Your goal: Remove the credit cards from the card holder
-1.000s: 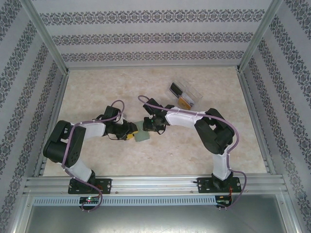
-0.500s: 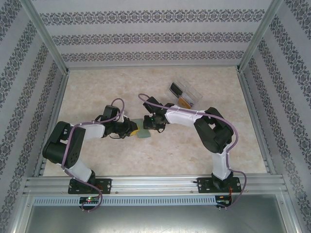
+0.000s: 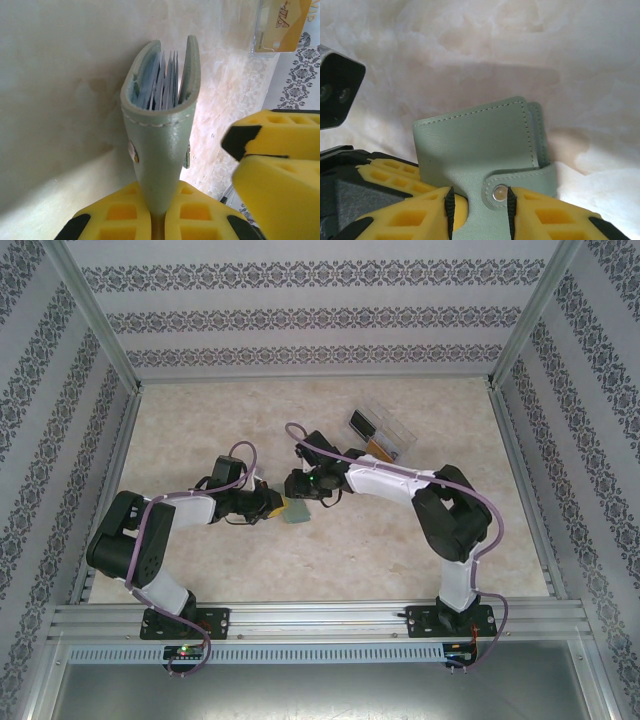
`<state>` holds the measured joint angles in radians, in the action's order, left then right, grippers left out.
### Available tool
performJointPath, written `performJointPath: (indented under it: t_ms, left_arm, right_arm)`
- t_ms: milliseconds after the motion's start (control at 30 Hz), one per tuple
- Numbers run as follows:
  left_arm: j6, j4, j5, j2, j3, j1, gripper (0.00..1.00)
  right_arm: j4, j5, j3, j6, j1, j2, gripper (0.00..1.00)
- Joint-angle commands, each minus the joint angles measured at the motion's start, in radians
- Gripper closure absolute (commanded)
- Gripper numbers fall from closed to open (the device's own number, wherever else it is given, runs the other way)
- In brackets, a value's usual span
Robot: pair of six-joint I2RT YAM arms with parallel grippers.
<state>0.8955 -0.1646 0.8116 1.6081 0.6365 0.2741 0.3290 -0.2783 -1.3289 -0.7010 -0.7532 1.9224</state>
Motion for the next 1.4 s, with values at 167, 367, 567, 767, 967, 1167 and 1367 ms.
performJointPath:
  t_ms: [167, 367, 567, 767, 967, 1167, 1367]
  left_arm:
    - [-0.037, 0.002, 0.007, -0.011, 0.017, 0.009, 1.00]
    - [-0.040, 0.002, 0.009, -0.010, 0.022, 0.009, 1.00]
    - [-0.049, 0.008, 0.009, -0.011, 0.025, 0.010, 1.00]
    - [-0.051, 0.018, 0.001, -0.012, 0.028, 0.009, 1.00]
    - [-0.054, 0.047, -0.027, -0.013, 0.032, 0.008, 1.00]
    - [-0.070, 0.088, -0.048, 0.002, 0.041, 0.008, 1.00]
    - [-0.082, 0.136, -0.090, 0.002, 0.047, 0.009, 1.00]
  right_arm:
    - [0.047, -0.021, -0.056, 0.001, -0.006, 0.059, 0.72]
    - [0.108, 0.016, -0.090, 0.022, -0.020, 0.085, 0.69]
    - [0.159, 0.058, -0.102, 0.038, -0.027, 0.092, 0.68]
    - [0.214, 0.113, -0.109, 0.051, -0.038, 0.091, 0.70]
    - [0.266, 0.182, -0.119, 0.051, -0.046, 0.089, 0.76]
    - [0.291, 0.221, -0.137, 0.051, -0.050, 0.100, 0.88]
    - [0.294, 0.281, -0.125, 0.041, -0.050, 0.083, 0.99]
